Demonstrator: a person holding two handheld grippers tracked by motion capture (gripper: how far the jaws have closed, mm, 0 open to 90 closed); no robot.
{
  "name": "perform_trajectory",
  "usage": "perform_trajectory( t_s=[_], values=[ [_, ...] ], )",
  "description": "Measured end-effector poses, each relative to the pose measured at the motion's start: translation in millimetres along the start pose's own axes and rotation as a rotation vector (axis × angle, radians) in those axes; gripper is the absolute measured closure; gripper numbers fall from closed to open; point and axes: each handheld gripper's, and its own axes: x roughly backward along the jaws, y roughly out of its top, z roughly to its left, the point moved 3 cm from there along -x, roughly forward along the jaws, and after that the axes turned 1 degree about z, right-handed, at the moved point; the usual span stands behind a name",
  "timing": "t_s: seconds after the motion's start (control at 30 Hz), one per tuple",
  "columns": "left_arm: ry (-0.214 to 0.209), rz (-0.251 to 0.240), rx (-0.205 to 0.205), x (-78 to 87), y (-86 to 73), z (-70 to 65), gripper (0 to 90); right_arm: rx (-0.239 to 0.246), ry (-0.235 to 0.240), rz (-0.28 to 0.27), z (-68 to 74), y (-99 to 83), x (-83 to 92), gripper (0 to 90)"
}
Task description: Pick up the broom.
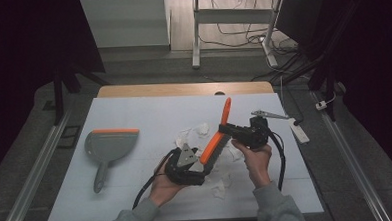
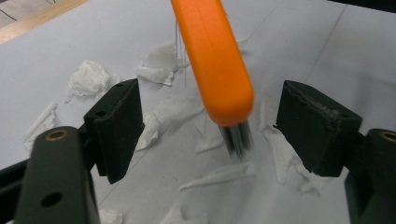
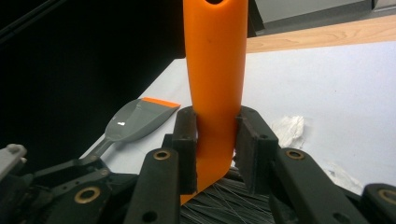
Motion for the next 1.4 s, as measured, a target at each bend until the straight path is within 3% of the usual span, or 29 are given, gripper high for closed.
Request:
perform_trajectory(
  t_s=[0.17, 0.33, 0.43, 0.5, 0.53, 0.7, 0.97, 1.07, 1.13, 1.23, 1.4],
  values=[
    [0.012, -0.032, 0.023, -10.8, -2.2, 4.3, 37.0, -0.025, 0.002, -0.019, 1.3, -5.3, -1.3, 70.6],
    [0.014, -0.028, 0.049, -17.7, -5.9, 6.2, 46.3, -0.041, 0.015, -0.044, 5.5, -7.0, -3.5, 70.6],
    [0.037, -0.058, 0.076, -18.1, -7.0, 10.9, 59.0, -0.046, 0.021, -0.054, 8.4, -7.9, -5.3, 70.5],
    [0.05, -0.063, 0.085, -16.3, -7.0, 14.0, 72.6, -0.051, 0.034, -0.062, 10.3, -8.5, -6.9, 70.5],
    [0.041, -0.062, 0.096, -15.3, -7.1, 16.1, 75.5, -0.051, 0.042, -0.064, 11.6, -8.9, -7.9, 70.4],
    [0.02, -0.053, 0.117, -11.6, -8.6, 23.2, 79.5, -0.042, 0.049, -0.069, 15.0, -9.8, -10.3, 70.3],
    [0.04, -0.048, 0.073, -3.9, -9.4, 28.2, 80.2, -0.024, 0.073, -0.065, 17.0, -8.8, -13.2, 69.3],
    [0.043, -0.035, 0.072, 3.3, -10.6, 35.1, 80.3, 0.024, 0.056, -0.07, 20.7, -6.2, -12.7, 57.2],
    [0.048, -0.031, 0.073, 5.6, -11.3, 38.0, 80.3, 0.037, 0.054, -0.068, 21.3, -4.9, -11.6, 54.3],
    [0.065, -0.019, 0.063, 12.6, -13.6, 47.5, 80.3, 0.128, 0.028, -0.044, 22.1, -0.8, -7.1, 45.4],
    [0.049, 0.022, 0.049, 26.2, -14.1, 61.0, 80.2, 0.252, -0.034, 0.037, 23.6, -0.3, -5.9, 39.9]
  ],
)
